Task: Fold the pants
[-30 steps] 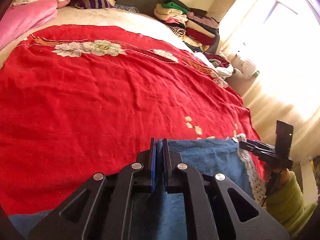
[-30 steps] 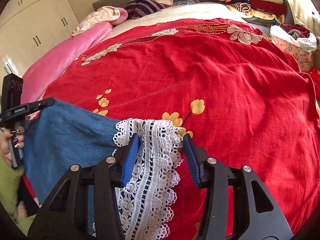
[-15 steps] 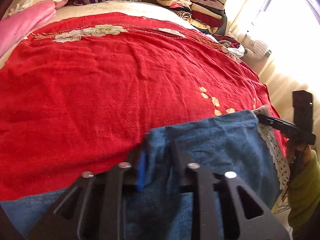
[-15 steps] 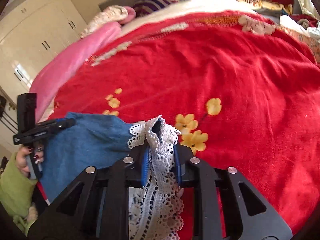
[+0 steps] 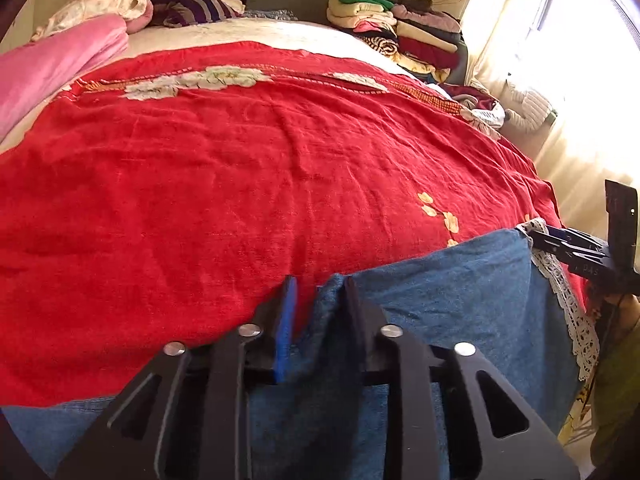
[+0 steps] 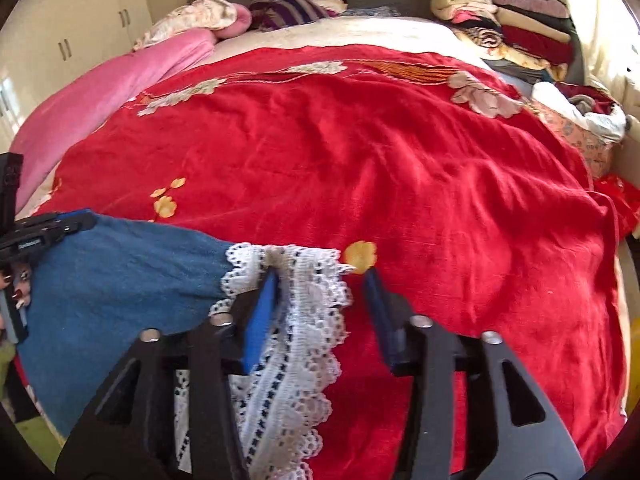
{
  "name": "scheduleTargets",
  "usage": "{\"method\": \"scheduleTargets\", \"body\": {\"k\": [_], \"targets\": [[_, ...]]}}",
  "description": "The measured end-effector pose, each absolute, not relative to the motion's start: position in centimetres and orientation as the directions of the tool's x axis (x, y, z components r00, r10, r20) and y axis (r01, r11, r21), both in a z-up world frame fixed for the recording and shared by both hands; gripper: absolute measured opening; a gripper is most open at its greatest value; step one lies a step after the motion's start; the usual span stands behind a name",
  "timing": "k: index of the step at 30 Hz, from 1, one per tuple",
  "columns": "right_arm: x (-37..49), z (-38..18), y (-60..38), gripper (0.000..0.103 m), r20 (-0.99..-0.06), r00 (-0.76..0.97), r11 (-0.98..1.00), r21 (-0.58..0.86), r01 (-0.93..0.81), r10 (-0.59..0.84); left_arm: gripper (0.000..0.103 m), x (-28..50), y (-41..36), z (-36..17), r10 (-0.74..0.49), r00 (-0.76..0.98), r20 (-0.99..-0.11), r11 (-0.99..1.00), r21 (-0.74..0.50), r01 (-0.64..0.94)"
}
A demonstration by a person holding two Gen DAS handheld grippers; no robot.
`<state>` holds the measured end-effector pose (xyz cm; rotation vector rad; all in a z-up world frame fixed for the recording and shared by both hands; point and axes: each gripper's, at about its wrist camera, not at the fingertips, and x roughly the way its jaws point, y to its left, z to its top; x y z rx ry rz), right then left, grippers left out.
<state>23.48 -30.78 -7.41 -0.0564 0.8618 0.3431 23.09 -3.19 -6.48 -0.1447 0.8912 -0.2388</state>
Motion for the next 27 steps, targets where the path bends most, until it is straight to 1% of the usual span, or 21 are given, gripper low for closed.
{"method": "scheduleTargets", "body": {"k": [1, 3, 4, 5, 7, 9, 11, 13, 15, 16, 17, 21, 27], "targets": [[23.2, -7.2, -31.0, 0.050, -0.750, 0.605, 0.947, 0.091, -0.307, 0.268, 0.039, 22.8, -2.7, -6.1, -0.260, 0.612, -0.746, 0.965, -0.228, 0.132], [21.8, -6.0, -31.7, 0.051, -0.721, 0.631, 0.948, 0.116, -0.296, 0.285, 0.046, 21.9, -2.0, -5.2, -0.269, 0.625, -0.733, 0.961, -0.249, 0.121], [21.1, -5.3, -32.1, 0.053, -0.706, 0.646, 0.948, 0.122, -0.294, 0.291, 0.050, 21.3, -1.4, -4.6, -0.267, 0.635, -0.725, 0.961, -0.252, 0.115], [20.3, -4.8, -32.5, 0.054, -0.696, 0.656, 0.948, 0.124, -0.292, 0.293, 0.053, 20.8, -1.1, -4.2, -0.251, 0.641, -0.725, 0.965, -0.242, 0.104], [18.1, -3.6, -33.1, 0.058, -0.671, 0.668, 0.941, 0.150, -0.303, 0.322, 0.063, 19.4, -0.5, -3.4, -0.226, 0.651, -0.725, 0.971, -0.222, 0.090], [15.7, -3.0, -33.5, 0.060, -0.660, 0.663, 0.930, 0.172, -0.324, 0.353, 0.067, 17.8, 0.1, -2.7, -0.217, 0.661, -0.718, 0.973, -0.211, 0.090], [13.6, -3.0, -33.7, 0.060, -0.670, 0.650, 0.927, 0.173, -0.332, 0.358, 0.070, 15.9, 0.4, -2.2, -0.207, 0.673, -0.710, 0.976, -0.200, 0.090], [11.8, -3.4, -33.9, 0.060, -0.681, 0.636, 0.925, 0.187, -0.330, 0.364, 0.076, 13.8, 0.5, -1.8, -0.219, 0.681, -0.698, 0.973, -0.206, 0.102], [10.2, -4.0, -34.4, 0.060, -0.688, 0.616, 0.920, 0.224, -0.323, 0.384, 0.077, 12.1, 0.4, -1.8, -0.216, 0.685, -0.696, 0.975, -0.191, 0.113], [9.8, -4.3, -34.6, 0.060, -0.694, 0.606, 0.918, 0.235, -0.319, 0.388, 0.083, 11.1, 0.3, -2.0, -0.205, 0.684, -0.700, 0.978, -0.172, 0.117], [9.3, -4.6, -34.6, 0.060, -0.699, 0.597, 0.916, 0.249, -0.314, 0.394, 0.086, 10.2, 0.3, -2.2, -0.190, 0.684, -0.704, 0.981, -0.158, 0.109], [8.2, -6.2, -34.4, 0.060, -0.721, 0.556, 0.909, 0.285, -0.305, 0.413, 0.088, 8.2, 0.3, -2.4, -0.204, 0.671, -0.713, 0.978, -0.178, 0.109], [8.0, -8.3, -34.2, 0.062, -0.751, 0.520, 0.914, 0.320, -0.250, 0.406, 0.089, 6.6, -0.1, -2.1, -0.150, 0.681, -0.716, 0.989, -0.111, 0.102]]}}
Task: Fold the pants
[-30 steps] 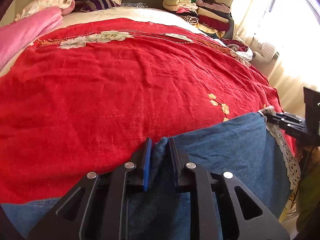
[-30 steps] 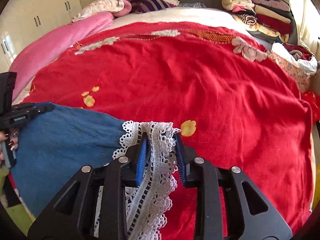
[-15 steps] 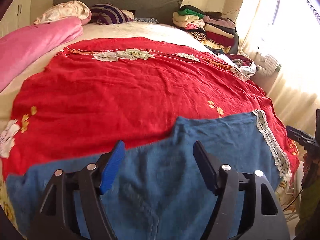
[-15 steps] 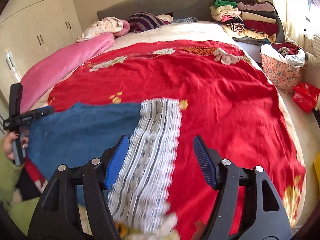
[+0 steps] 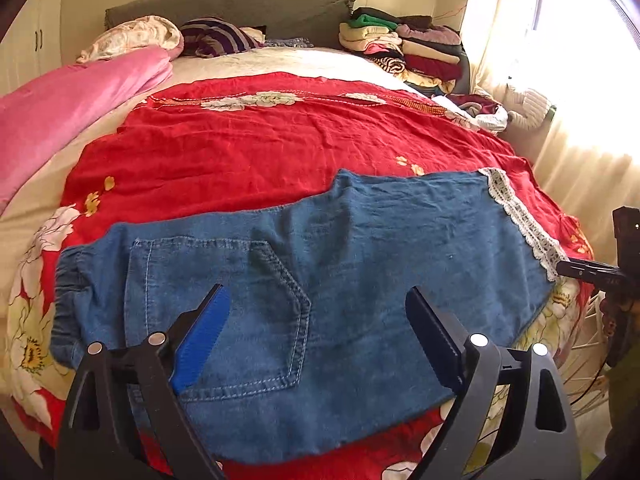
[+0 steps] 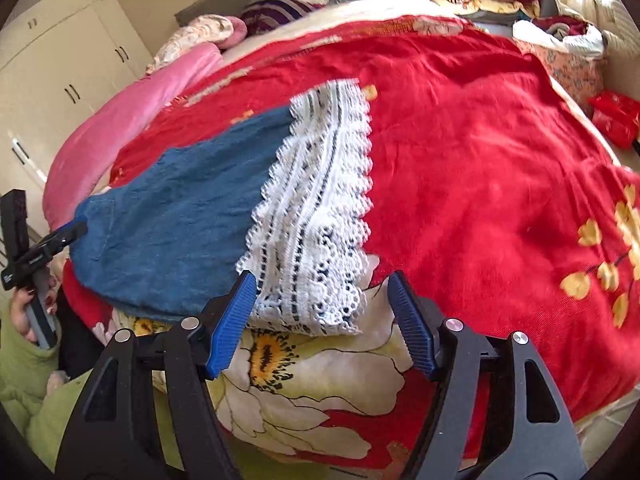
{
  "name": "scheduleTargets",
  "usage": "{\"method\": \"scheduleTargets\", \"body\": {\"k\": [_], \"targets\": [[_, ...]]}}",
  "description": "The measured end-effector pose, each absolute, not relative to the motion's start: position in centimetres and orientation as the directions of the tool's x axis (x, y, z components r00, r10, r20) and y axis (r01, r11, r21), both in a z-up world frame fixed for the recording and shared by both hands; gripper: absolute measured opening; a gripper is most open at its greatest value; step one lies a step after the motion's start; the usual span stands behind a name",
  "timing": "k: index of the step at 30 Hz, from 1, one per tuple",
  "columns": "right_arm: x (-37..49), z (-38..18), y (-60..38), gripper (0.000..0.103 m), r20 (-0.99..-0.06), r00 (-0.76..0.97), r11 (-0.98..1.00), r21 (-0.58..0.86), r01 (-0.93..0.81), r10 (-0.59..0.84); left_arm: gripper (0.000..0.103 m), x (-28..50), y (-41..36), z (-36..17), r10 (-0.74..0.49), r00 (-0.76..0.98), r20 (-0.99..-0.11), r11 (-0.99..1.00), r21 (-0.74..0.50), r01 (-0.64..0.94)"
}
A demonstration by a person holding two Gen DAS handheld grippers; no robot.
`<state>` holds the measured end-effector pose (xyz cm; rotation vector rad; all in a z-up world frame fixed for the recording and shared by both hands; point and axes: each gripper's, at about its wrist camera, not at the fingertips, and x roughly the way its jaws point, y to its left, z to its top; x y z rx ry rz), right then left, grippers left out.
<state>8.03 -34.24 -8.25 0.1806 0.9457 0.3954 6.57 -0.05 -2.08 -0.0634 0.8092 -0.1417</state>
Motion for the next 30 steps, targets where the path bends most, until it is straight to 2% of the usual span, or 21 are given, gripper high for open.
{"method": "scheduleTargets", "body": {"k": [1, 2, 3, 4, 9, 13, 18, 20, 22, 26, 28, 30], "targets": [[8.3, -8.8, -34.1, 0.062, -0.760, 0.499, 0.909, 0.339, -0.241, 0.416, 0.089, 6.4, -0.1, -2.2, -0.131, 0.683, -0.719, 0.991, -0.090, 0.095], [8.4, -9.0, -34.0, 0.057, -0.758, 0.497, 0.907, 0.345, -0.243, 0.422, 0.089, 6.5, 0.0, -2.4, -0.104, 0.681, -0.725, 0.994, -0.066, 0.082], [8.4, -9.1, -33.8, 0.029, -0.751, 0.495, 0.899, 0.353, -0.259, 0.437, 0.089, 6.7, 0.0, -2.8, -0.079, 0.675, -0.734, 0.997, -0.046, 0.066], [8.5, -9.2, -33.6, 0.018, -0.736, 0.476, 0.876, 0.385, -0.292, 0.482, 0.089, 6.9, 0.2, -3.3, -0.051, 0.666, -0.744, 0.999, -0.025, 0.048], [7.2, -8.0, -33.6, 0.011, -0.724, 0.506, 0.880, 0.338, -0.334, 0.470, 0.089, 7.8, 1.3, -5.2, 0.032, 0.627, -0.778, 0.999, 0.027, -0.019], [6.1, -8.1, -33.5, 0.011, -0.764, 0.519, 0.914, 0.234, -0.332, 0.384, 0.089, 8.2, 2.2, -5.9, 0.026, 0.615, -0.788, 0.999, 0.001, -0.041], [6.3, -9.0, -34.5, 0.016, -0.768, 0.516, 0.920, 0.256, -0.297, 0.380, 0.089, 8.3, 2.5, -6.2, 0.014, 0.610, -0.793, 0.999, -0.012, -0.039], [5.9, -8.7, -34.8, 0.021, -0.759, 0.522, 0.917, 0.269, -0.294, 0.390, 0.089, 8.1, 2.3, -6.1, 0.015, 0.611, -0.791, 0.999, -0.011, -0.038], [5.0, -7.9, -35.2, 0.035, -0.748, 0.547, 0.922, 0.247, -0.299, 0.377, 0.089, 7.7, 2.0, -5.6, 0.012, 0.619, -0.786, 0.999, -0.015, -0.038], [3.3, -5.4, -36.0, 0.042, -0.691, 0.637, 0.935, 0.184, -0.304, 0.343, 0.089, 7.3, 1.4, -3.2, -0.051, 0.654, -0.755, 0.997, -0.079, -0.014], [2.7, -3.7, -35.5, 0.053, -0.644, 0.683, 0.932, 0.151, -0.328, 0.345, 0.089, 7.5, 0.6, -2.2, -0.065, 0.661, -0.748, 0.996, -0.084, 0.003], [2.5, -2.7, -34.4, 0.059, -0.611, 0.704, 0.923, 0.126, -0.364, 0.361, 0.089, 7.9, -0.3, -1.4, -0.087, 0.666, -0.741, 0.995, -0.093, 0.026]]}}
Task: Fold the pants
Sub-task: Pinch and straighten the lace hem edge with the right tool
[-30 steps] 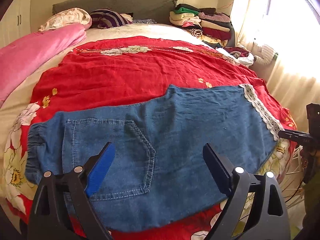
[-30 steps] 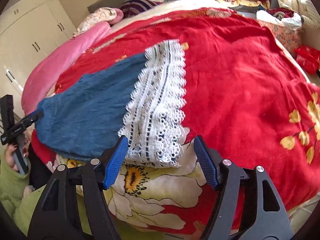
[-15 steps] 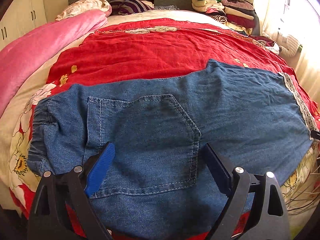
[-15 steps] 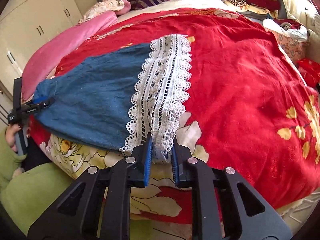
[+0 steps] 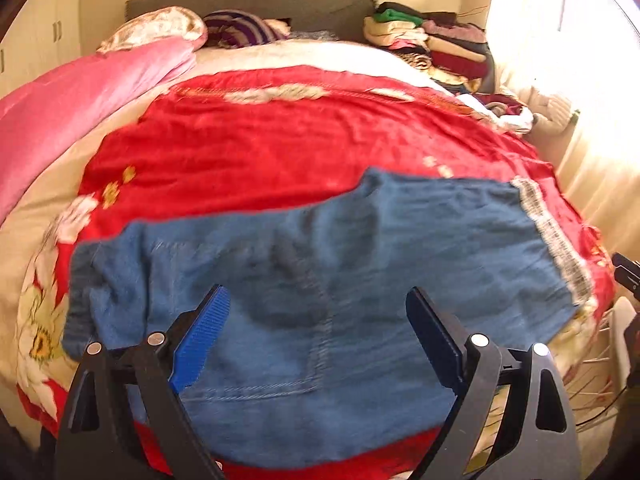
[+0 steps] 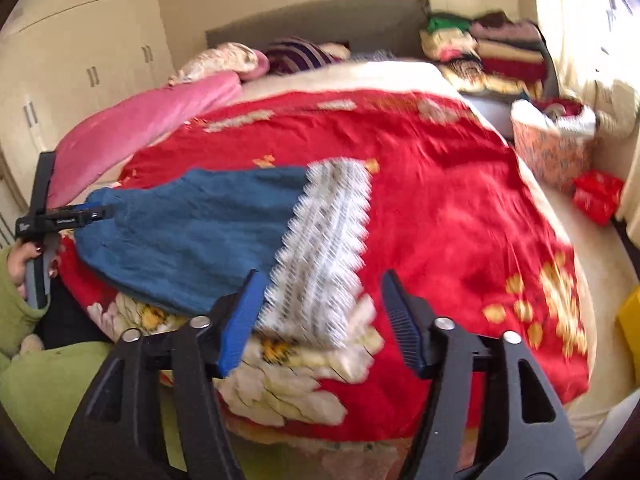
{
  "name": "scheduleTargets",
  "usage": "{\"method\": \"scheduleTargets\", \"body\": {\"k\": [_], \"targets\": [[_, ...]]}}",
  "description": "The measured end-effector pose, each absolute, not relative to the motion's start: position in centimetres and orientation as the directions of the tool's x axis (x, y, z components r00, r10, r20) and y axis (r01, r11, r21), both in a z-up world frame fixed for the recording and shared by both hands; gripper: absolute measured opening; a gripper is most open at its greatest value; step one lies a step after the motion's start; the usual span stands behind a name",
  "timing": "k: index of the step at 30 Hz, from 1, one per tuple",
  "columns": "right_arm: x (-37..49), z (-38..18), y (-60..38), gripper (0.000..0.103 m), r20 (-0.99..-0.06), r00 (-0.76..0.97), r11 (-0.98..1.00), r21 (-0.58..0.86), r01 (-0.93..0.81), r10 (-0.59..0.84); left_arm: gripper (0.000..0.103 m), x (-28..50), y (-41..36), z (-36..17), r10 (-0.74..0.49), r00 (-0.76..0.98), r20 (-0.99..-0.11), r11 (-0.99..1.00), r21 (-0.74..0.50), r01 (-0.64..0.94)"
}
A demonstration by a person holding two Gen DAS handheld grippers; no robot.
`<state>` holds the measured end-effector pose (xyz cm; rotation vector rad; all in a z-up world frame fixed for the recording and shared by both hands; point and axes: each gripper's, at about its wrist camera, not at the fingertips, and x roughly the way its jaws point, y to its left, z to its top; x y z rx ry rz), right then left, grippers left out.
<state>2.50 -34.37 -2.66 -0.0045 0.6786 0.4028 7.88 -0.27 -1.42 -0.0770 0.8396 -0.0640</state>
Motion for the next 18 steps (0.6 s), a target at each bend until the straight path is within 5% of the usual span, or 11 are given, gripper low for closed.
{"method": "scheduleTargets", "body": {"k": [3, 9, 18], "targets": [[3.1, -1.7, -31.0, 0.065, -0.577, 0.699, 0.888, 0.111, -0.446, 0.423, 0.098, 8.9, -2.2, -0.1, -0.105, 0.688, -0.718, 0.994, -0.083, 0.065], [4.8, -2.7, -25.5, 0.072, -0.595, 0.652, 0.844, 0.086, -0.530, 0.470, 0.098, 11.0, -5.2, 0.8, -0.129, 0.695, -0.707, 0.991, -0.066, 0.116], [7.7, -9.2, -24.3, 0.076, -0.773, 0.561, 0.884, 0.000, -0.467, 0.296, 0.098, 15.5, -8.3, -3.4, -0.148, 0.605, -0.783, 0.981, -0.041, 0.187]]}}
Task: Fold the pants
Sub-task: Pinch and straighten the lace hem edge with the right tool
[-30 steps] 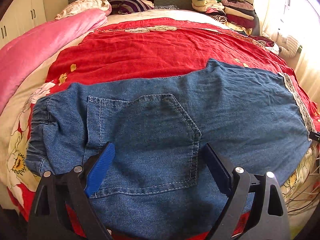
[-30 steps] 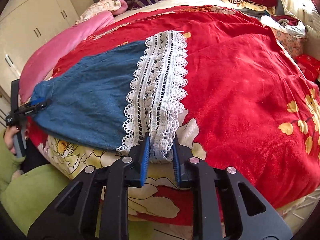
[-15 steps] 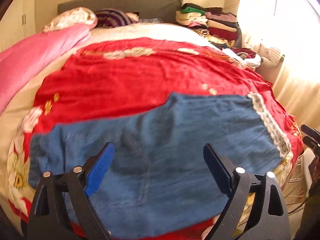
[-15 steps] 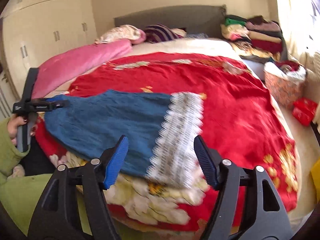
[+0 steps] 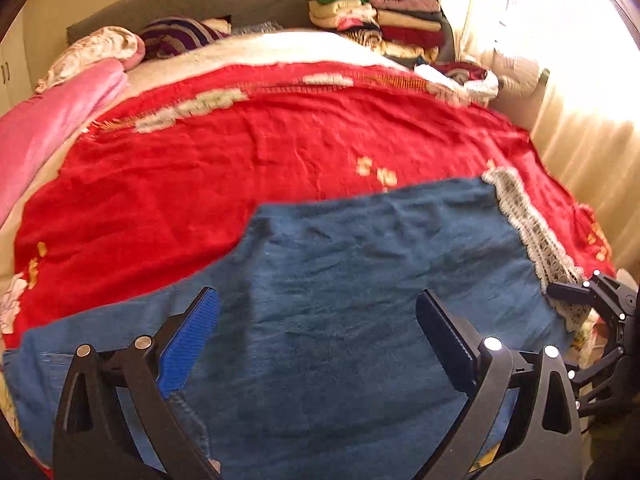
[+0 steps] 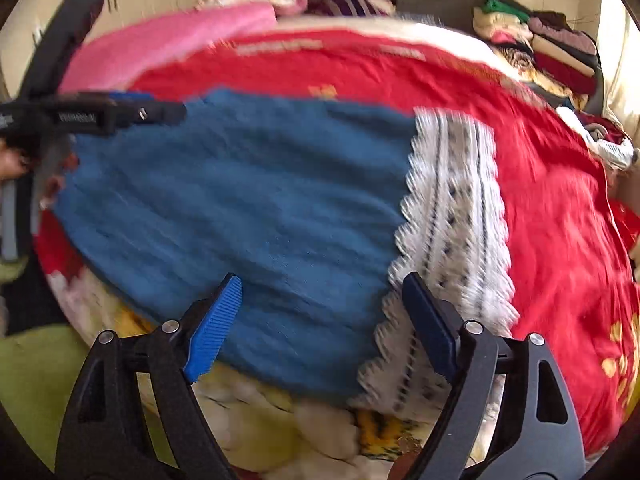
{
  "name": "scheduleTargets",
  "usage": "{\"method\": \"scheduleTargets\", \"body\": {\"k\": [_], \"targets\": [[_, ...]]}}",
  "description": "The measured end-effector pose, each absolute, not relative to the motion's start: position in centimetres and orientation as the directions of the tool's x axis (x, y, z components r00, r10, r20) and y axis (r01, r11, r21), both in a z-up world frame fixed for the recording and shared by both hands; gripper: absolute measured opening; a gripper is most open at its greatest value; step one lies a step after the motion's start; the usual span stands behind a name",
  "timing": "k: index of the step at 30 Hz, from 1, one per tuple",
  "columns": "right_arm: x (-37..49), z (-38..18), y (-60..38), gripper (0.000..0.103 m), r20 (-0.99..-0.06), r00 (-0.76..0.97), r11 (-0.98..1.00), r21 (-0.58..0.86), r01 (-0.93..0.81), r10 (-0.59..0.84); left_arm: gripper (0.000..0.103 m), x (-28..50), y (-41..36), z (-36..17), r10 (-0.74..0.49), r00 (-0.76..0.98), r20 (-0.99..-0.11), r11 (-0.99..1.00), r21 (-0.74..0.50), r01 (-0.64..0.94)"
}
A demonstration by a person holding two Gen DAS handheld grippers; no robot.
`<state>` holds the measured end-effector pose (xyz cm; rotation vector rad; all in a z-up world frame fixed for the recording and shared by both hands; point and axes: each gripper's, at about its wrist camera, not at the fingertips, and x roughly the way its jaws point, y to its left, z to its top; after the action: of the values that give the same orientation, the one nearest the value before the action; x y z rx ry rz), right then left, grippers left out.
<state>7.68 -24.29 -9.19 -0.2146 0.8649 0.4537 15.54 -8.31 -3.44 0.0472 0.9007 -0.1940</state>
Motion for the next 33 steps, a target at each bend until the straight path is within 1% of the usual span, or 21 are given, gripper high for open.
{"method": "scheduleTargets", "body": {"k": [2, 4, 11, 13, 16, 18, 24, 33], "targets": [[7.2, -9.5, -25.1, 0.076, -0.758, 0.572, 0.874, -0.002, -0.485, 0.315, 0.098, 16.1, -8.4, -5.7, -0.088, 0.574, -0.814, 0.986, 0.011, 0.166], [7.1, -9.6, -25.7, 0.076, -0.753, 0.567, 0.874, 0.022, -0.485, 0.334, 0.099, 16.2, -8.3, -7.1, -0.087, 0.568, -0.818, 0.986, 0.012, 0.169], [7.0, -9.5, -25.7, 0.077, -0.740, 0.580, 0.880, 0.032, -0.475, 0.340, 0.099, 15.9, -8.5, -6.7, -0.087, 0.580, -0.810, 0.985, 0.015, 0.169], [6.4, -8.6, -26.0, 0.078, -0.724, 0.593, 0.884, 0.051, -0.464, 0.353, 0.099, 15.8, -8.8, -6.1, -0.092, 0.578, -0.811, 0.984, 0.014, 0.176], [5.4, -7.0, -27.5, 0.084, -0.679, 0.638, 0.899, 0.077, -0.431, 0.364, 0.099, 15.5, -9.3, -4.2, -0.135, 0.596, -0.792, 0.977, -0.008, 0.212], [5.1, -6.2, -28.9, 0.086, -0.662, 0.666, 0.917, 0.080, -0.392, 0.343, 0.099, 15.3, -10.0, -2.7, -0.143, 0.618, -0.773, 0.972, 0.008, 0.234], [5.6, -4.9, -32.5, 0.089, -0.631, 0.720, 0.949, 0.092, -0.300, 0.289, 0.099, 15.5, -11.6, 0.2, -0.198, 0.641, -0.742, 0.957, -0.004, 0.290], [4.6, -3.9, -34.4, 0.092, -0.597, 0.758, 0.963, 0.122, -0.239, 0.263, 0.099, 18.2, -14.9, 3.2, -0.249, 0.648, -0.720, 0.930, 0.009, 0.368]]}}
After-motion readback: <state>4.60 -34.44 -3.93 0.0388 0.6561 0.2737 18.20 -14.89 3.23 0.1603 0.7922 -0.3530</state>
